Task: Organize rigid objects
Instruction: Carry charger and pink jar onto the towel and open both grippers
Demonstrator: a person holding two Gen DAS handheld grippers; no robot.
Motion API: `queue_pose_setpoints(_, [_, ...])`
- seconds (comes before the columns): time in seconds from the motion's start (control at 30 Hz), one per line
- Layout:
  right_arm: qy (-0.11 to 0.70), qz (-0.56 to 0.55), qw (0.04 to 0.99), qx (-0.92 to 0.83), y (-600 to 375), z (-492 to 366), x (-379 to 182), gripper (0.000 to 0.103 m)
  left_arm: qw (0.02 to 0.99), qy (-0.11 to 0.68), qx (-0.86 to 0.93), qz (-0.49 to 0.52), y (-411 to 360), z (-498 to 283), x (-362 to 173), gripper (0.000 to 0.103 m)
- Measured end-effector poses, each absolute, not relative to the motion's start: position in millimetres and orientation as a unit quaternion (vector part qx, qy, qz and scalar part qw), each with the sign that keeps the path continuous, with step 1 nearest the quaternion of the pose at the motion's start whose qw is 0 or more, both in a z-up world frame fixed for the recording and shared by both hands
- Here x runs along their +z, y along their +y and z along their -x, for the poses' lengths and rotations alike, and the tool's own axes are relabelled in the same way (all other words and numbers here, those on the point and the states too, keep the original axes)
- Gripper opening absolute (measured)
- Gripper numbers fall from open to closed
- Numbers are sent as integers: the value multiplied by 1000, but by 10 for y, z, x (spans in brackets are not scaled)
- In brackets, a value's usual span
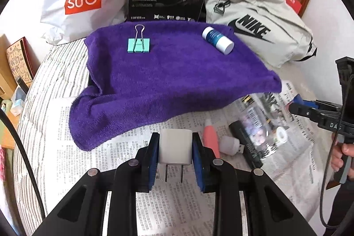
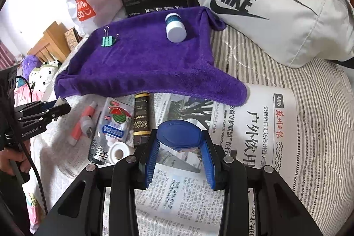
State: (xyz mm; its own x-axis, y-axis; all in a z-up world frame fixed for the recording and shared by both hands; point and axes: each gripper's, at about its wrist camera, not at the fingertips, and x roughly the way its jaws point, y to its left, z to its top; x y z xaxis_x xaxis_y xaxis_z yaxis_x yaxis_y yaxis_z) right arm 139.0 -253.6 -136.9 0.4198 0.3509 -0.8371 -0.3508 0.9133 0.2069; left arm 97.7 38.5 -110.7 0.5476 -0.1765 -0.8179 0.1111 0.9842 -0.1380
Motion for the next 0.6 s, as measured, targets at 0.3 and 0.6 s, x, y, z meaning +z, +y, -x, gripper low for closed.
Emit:
queue_pose_setpoints(0.3, [475,14,852,221,-2424,-1584,-1083,37,888,452,-74,37,510,-1116,-905,27])
queue_pose_setpoints(0.6, [467,29,857,215,-2272,-2073,-972,37,891,447,-63,49,660,-1363,-873,27])
